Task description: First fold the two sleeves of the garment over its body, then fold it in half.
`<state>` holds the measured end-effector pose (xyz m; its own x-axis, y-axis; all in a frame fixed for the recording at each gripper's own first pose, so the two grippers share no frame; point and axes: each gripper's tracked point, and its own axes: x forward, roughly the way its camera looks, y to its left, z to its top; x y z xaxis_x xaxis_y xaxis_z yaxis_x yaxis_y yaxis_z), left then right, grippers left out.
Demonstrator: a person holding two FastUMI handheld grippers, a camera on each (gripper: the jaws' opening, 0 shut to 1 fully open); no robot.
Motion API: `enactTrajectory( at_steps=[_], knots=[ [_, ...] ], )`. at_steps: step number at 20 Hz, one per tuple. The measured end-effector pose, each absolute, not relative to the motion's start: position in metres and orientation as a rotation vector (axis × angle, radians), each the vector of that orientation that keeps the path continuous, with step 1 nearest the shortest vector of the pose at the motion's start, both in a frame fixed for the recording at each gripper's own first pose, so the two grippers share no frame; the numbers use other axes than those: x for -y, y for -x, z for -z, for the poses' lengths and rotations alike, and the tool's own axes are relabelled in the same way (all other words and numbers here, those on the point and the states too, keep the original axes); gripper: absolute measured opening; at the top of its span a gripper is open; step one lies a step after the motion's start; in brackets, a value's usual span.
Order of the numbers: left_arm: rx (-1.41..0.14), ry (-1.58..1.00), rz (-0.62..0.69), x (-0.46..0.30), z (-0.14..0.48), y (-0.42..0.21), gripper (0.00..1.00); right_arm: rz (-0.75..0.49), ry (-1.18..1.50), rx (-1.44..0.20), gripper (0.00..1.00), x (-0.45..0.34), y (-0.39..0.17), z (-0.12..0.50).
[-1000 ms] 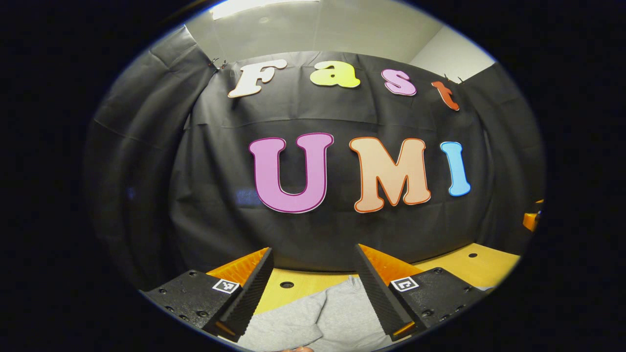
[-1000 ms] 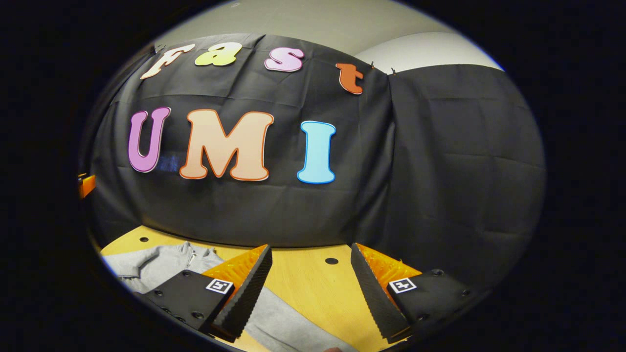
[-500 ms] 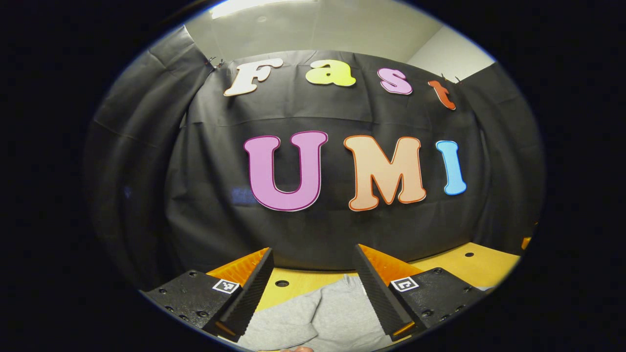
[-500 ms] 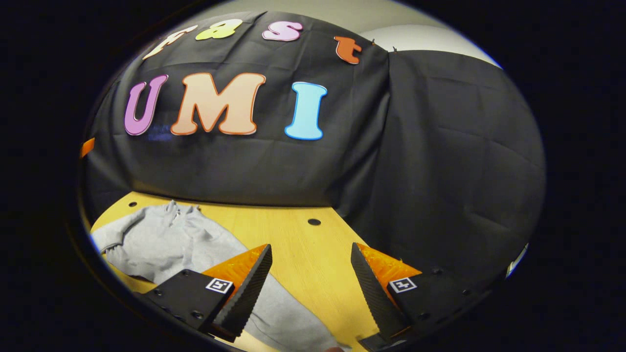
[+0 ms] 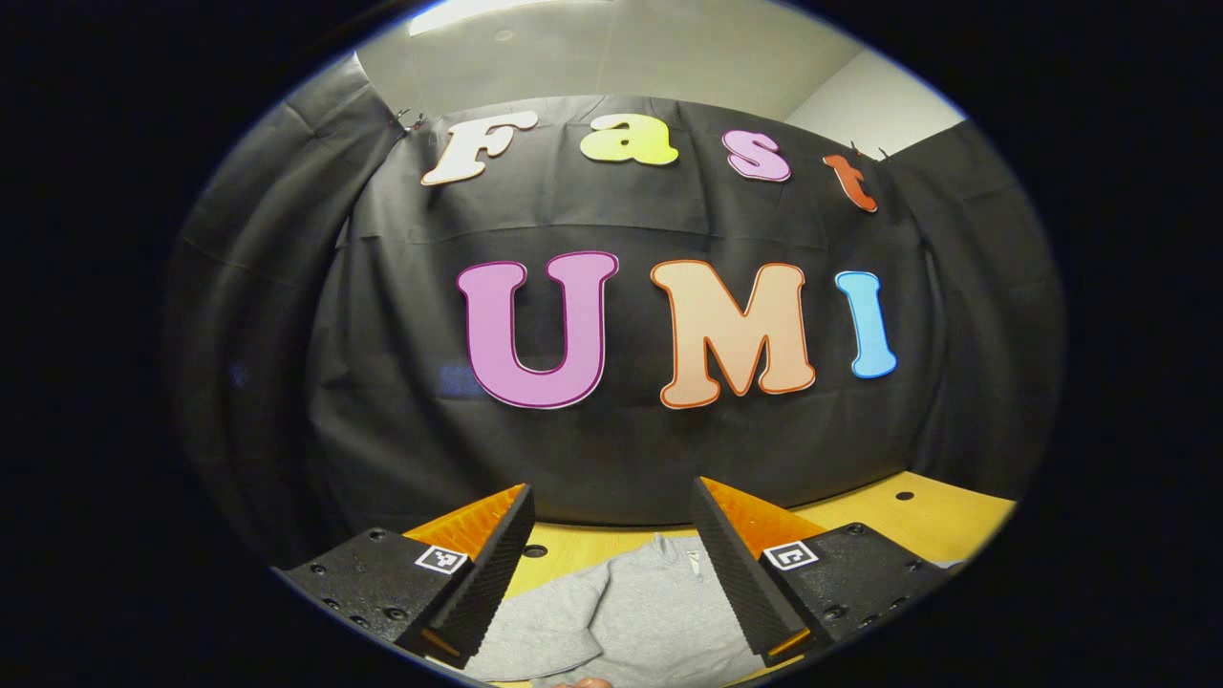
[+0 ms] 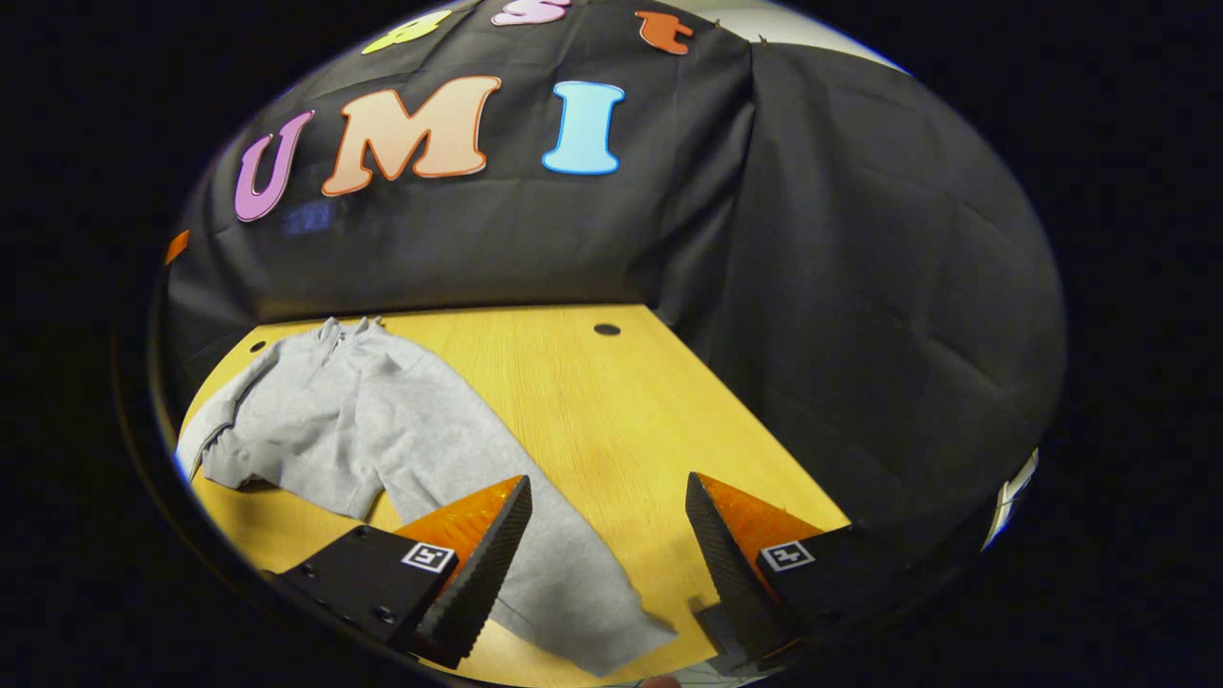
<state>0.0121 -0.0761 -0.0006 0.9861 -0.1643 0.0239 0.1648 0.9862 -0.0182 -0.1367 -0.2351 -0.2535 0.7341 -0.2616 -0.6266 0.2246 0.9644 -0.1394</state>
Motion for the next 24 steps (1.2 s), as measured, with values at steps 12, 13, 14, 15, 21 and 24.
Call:
enactTrajectory(
  at_steps=[12, 13, 14, 15, 21, 24],
  knots=[
    [0.004, 0.001, 0.182, 0.087, 0.005, -0.012, 0.96, 0.292, -0.022, -0.985, 1.0, 0.243, 0.211, 0.341],
    [0.004, -0.001, 0.182, 0.088, 0.005, -0.012, 0.96, 0.289, -0.018, -1.005, 1.0, 0.242, 0.213, 0.345],
    [0.004, -0.003, 0.181, 0.088, 0.004, -0.013, 0.96, 0.286, -0.02, -1.023, 1.0, 0.239, 0.217, 0.35],
    [0.003, -0.007, 0.184, 0.09, 0.005, -0.014, 0.96, 0.284, -0.027, -1.038, 1.0, 0.236, 0.22, 0.353],
    [0.011, -0.022, 0.203, 0.1, 0.001, -0.016, 0.95, 0.3, -0.119, -1.089, 0.95, 0.226, 0.225, 0.363],
    [0.014, -0.02, 0.209, 0.103, 0.0, -0.016, 0.99, 0.296, -0.147, -1.091, 0.68, 0.219, 0.226, 0.365]
  ],
)
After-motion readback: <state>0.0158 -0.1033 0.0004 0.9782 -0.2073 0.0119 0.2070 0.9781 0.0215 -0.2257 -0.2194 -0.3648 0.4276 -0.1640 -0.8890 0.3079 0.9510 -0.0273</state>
